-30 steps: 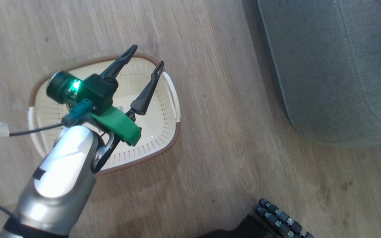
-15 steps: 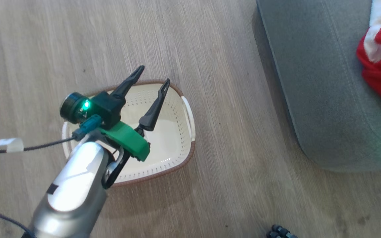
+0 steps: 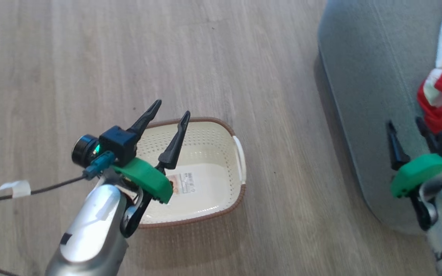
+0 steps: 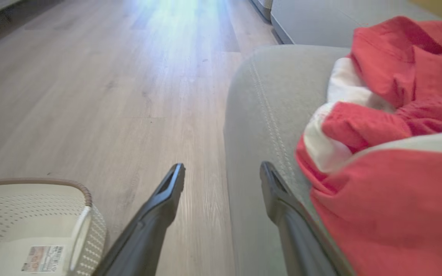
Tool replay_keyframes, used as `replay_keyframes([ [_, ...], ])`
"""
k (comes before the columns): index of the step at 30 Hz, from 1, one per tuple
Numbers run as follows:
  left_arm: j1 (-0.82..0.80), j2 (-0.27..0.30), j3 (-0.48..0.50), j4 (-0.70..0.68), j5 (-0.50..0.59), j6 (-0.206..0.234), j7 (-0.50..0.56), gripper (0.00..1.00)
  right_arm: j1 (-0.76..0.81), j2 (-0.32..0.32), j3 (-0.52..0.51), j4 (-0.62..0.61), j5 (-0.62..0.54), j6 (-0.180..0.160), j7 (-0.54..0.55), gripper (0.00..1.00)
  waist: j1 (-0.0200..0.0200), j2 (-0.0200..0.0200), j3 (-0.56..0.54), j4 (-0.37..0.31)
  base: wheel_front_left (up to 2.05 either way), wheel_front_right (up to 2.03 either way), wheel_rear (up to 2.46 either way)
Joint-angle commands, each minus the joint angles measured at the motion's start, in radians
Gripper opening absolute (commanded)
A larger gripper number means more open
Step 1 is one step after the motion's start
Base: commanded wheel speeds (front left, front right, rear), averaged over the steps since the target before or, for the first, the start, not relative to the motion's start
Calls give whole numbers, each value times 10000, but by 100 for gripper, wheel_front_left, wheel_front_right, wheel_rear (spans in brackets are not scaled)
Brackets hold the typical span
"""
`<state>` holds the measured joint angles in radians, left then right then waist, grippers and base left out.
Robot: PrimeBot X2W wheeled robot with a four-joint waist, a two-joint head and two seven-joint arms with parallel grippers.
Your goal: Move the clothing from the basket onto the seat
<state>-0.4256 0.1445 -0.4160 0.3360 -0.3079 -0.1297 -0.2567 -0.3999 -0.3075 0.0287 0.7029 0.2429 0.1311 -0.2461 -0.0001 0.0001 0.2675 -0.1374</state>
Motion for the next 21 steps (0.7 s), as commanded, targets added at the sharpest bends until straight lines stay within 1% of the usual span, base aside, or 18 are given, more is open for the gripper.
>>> replay_keyframes([
  [1,28,16,564,-194,5,-10,-51,100,75,-9,576,-703,255,-4,-41,100,1,-1,-363,448,0,0,0],
  [6,292,-102,1205,-7,154,-10,-51,100,-29,290,1220,-1282,534,-4,-94,100,1,-1,-665,965,0,0,0],
  [12,750,-287,2329,265,625,51,-51,100,-85,760,1581,-1535,623,-4,-145,100,1,-1,-1105,1443,0,0,0],
  [16,1097,-405,3043,388,897,137,-51,100,35,1121,1590,-1810,509,-4,-152,100,1,-1,-1372,1595,0,0,0],
  [21,1576,-515,3797,517,1171,184,-51,100,326,1405,1385,-2143,294,-4,-154,100,1,-1,-1722,1620,0,0,0],
])
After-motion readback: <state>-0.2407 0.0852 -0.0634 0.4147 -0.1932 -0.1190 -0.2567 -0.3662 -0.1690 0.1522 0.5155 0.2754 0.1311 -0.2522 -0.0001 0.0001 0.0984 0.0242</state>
